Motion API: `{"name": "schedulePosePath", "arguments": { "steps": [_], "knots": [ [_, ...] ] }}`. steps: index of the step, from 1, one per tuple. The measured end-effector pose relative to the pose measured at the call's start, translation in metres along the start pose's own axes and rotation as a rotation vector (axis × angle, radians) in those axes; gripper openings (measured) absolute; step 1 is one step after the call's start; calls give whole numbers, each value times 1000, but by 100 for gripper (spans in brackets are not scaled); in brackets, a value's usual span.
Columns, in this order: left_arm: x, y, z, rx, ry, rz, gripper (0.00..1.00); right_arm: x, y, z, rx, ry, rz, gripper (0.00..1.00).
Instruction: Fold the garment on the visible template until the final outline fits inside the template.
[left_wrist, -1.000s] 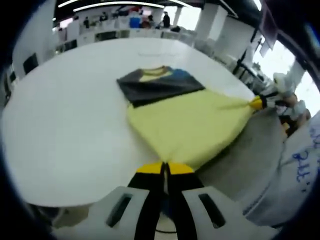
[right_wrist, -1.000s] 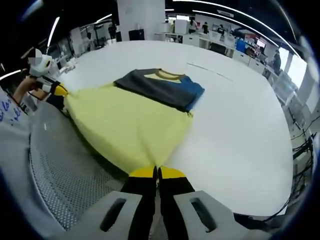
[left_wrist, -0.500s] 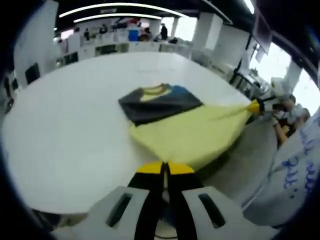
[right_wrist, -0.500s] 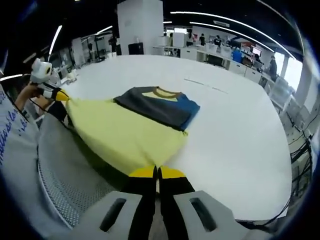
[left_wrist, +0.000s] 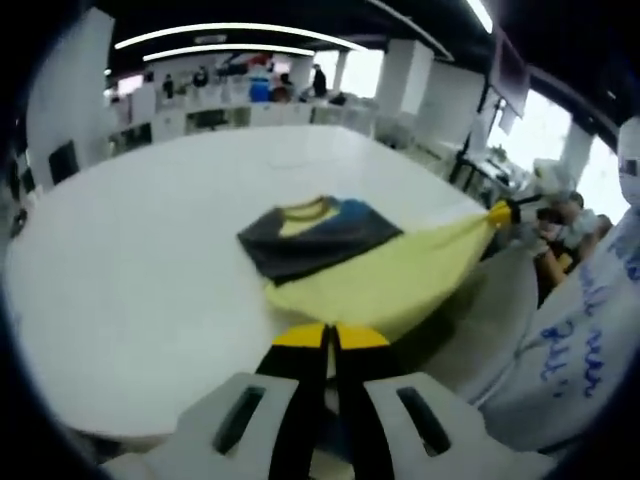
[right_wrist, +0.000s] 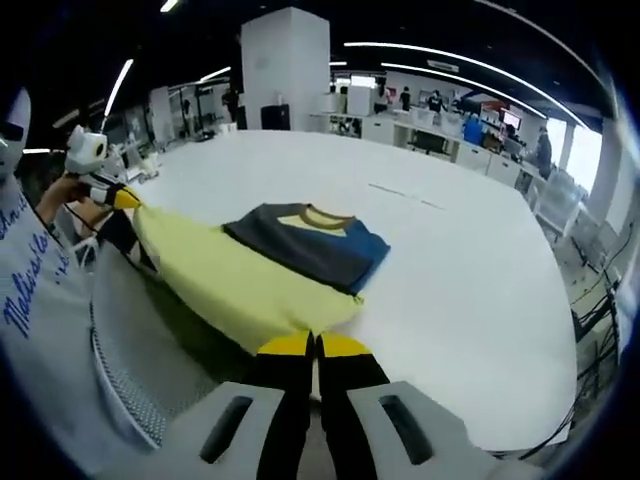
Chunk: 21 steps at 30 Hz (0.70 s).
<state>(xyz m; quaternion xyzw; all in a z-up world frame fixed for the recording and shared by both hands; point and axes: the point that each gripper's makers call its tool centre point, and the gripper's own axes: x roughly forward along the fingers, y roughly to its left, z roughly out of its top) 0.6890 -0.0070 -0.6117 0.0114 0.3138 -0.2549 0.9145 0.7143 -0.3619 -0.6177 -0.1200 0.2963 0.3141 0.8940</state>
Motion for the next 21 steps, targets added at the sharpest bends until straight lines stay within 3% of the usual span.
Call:
{"name": "schedulePosePath", "arguments": {
  "steps": [8,10,14,21],
  "knots": [
    [-14,-6,19,55,-21,13,0,-10,0,15,-17,-43,-3,2],
    [-21,-7,30,115,-44,44,0,-14,-1,20,-21,-57,-7,2],
    [-30,-11,43,128,-71,48,0,-23,-2,29,-38,-81,-23,2],
    [-41,-15,51,161,-88,57,0,-37,-1,50,-63,-146,-38,2]
  ]
}}
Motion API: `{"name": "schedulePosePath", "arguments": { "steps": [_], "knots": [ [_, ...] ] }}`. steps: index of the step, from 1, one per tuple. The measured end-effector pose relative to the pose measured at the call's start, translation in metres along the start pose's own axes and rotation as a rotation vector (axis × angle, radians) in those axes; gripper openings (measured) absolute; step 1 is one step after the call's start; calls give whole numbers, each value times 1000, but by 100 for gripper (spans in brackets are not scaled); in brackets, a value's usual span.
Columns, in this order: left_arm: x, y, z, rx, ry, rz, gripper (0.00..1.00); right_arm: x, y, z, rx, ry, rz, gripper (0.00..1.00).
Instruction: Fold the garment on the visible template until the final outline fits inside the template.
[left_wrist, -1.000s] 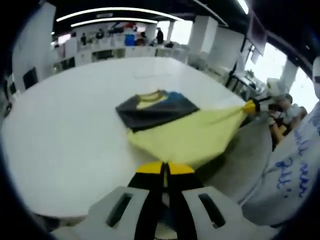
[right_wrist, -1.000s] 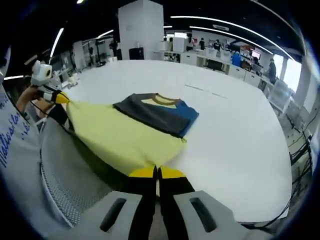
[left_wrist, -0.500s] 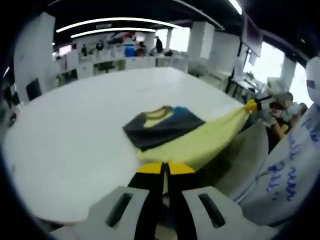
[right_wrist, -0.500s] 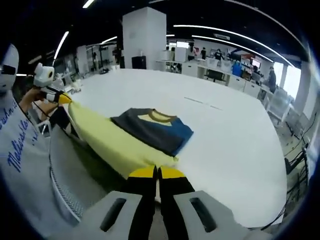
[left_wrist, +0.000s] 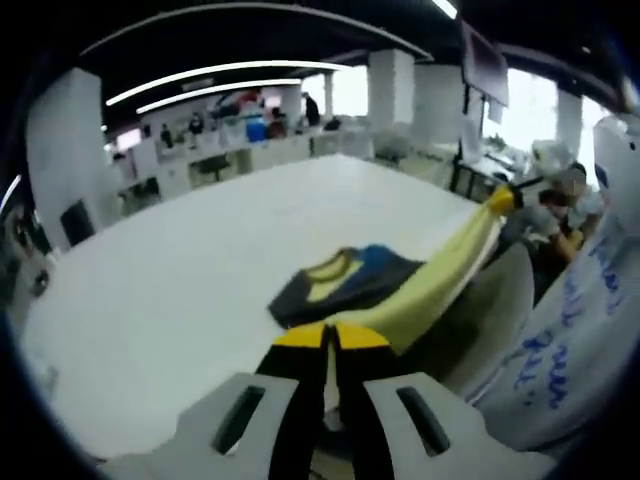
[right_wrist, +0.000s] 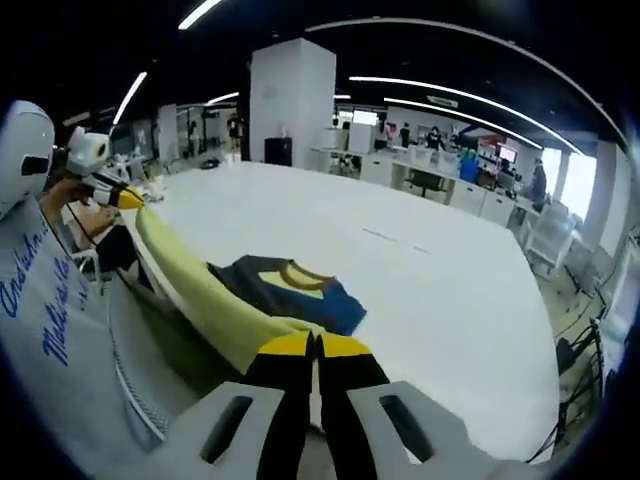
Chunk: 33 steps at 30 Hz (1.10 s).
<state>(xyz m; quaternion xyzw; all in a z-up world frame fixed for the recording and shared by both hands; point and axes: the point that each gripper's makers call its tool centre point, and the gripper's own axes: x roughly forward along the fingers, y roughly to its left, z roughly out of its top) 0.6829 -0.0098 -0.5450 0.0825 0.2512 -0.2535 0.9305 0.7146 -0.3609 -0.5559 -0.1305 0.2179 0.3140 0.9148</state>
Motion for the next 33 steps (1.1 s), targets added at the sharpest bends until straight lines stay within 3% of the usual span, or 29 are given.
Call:
{"name": "schedulePosePath", "arguments": {
  "steps": [11,33],
  "knots": [
    [-13,-4,5,23,-11,8,0,-7,7,11,-16,-31,14,2],
    [-37,-3,23,67,-75,48,0,-31,17,42,-74,-107,-26,2]
  ]
}}
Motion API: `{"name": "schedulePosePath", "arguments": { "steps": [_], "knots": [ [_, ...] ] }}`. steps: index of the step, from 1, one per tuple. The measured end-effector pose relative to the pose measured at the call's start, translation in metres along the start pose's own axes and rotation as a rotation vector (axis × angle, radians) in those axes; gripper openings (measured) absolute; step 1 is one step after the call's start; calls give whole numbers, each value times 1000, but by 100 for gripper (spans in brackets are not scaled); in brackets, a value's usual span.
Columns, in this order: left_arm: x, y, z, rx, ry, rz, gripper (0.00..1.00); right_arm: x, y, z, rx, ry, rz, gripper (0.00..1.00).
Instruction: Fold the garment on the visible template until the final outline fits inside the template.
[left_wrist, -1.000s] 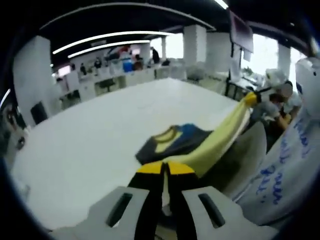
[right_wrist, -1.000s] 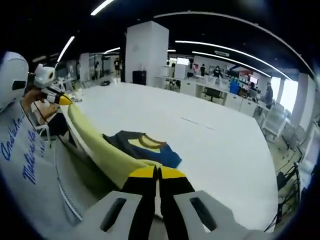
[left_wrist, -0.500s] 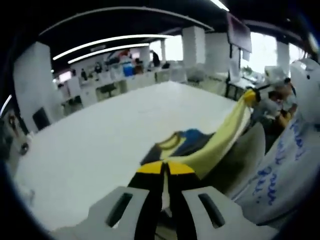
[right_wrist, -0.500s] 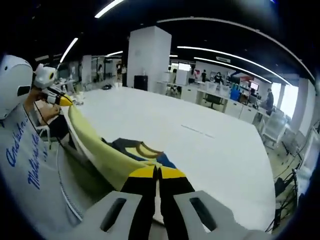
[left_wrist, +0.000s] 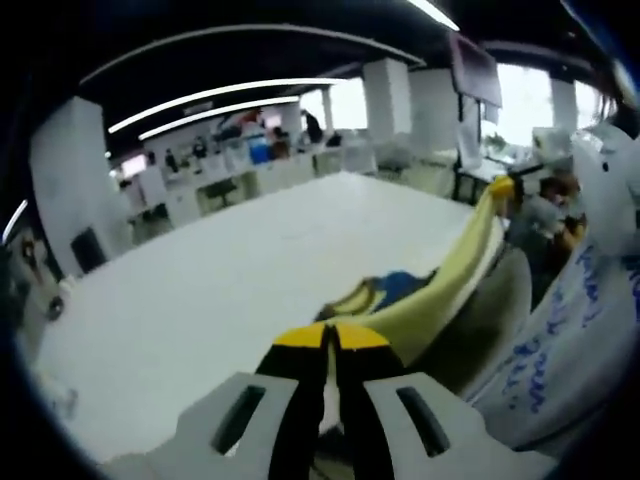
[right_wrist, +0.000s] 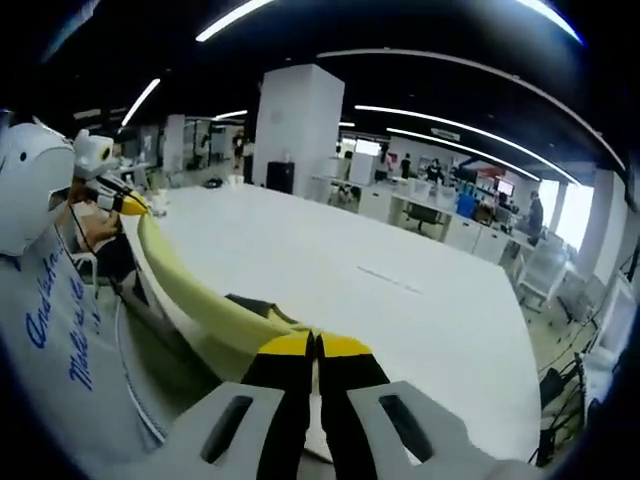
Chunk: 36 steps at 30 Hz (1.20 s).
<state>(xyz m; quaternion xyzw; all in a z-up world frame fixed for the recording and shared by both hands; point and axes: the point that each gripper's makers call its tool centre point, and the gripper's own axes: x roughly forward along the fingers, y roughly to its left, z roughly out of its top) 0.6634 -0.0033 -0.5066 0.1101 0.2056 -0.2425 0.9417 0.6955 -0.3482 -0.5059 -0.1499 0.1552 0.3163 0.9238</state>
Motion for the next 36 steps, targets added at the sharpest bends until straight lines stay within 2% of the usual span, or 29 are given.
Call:
{"name": "schedulePosePath", "arguments": {
  "steps": [4,13,25,36],
  "knots": [
    [0,2,3,-3,-15,6,0,0,0,3,-3,-8,8,2],
    [12,1,-8,-11,22,-17,0,13,-2,-15,10,46,20,2],
    [35,9,-21,-34,74,-36,0,33,-3,-27,33,82,58,2],
    [60,18,-31,-60,116,-52,0,56,-13,-42,52,124,82,2]
  ]
}}
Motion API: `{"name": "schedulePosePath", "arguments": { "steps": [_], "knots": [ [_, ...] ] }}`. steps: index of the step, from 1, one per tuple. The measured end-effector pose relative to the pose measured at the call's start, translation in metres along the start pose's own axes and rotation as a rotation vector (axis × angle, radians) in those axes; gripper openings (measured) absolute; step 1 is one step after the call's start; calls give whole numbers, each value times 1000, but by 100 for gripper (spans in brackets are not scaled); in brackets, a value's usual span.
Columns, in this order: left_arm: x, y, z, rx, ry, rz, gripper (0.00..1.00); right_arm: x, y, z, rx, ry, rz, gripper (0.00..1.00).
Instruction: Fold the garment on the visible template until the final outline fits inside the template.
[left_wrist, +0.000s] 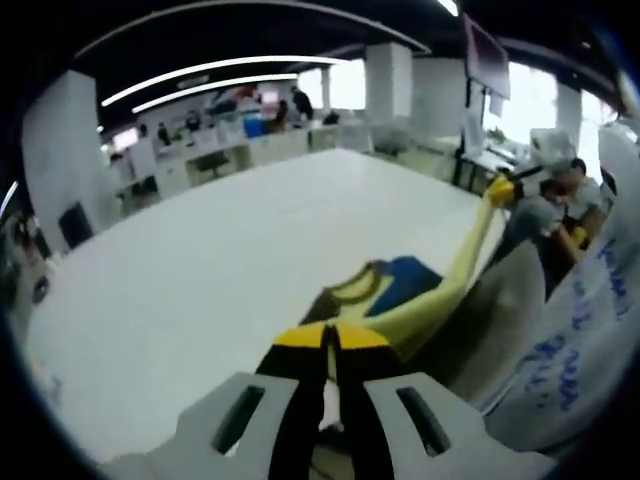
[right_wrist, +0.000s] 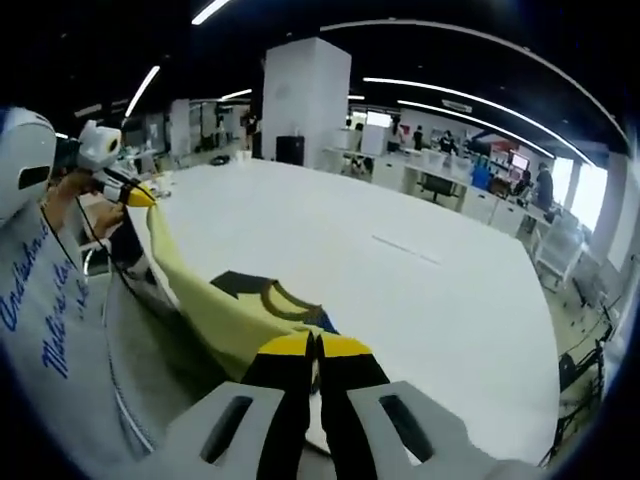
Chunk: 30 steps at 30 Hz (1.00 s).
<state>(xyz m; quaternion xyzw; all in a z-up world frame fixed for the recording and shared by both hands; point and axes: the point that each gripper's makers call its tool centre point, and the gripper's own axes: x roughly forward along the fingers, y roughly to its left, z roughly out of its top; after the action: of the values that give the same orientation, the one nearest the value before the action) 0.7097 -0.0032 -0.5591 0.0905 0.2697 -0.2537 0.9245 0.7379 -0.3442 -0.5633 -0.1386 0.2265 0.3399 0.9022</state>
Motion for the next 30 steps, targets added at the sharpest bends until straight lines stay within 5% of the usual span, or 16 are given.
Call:
{"name": "schedulePosePath", "arguments": {
  "steps": [12,30],
  "knots": [
    [36,24,-14,13,57,-10,0,23,-9,-8,7,30,24,2],
    [88,41,-44,-45,117,-24,0,71,-25,-56,123,124,60,2]
  ]
}}
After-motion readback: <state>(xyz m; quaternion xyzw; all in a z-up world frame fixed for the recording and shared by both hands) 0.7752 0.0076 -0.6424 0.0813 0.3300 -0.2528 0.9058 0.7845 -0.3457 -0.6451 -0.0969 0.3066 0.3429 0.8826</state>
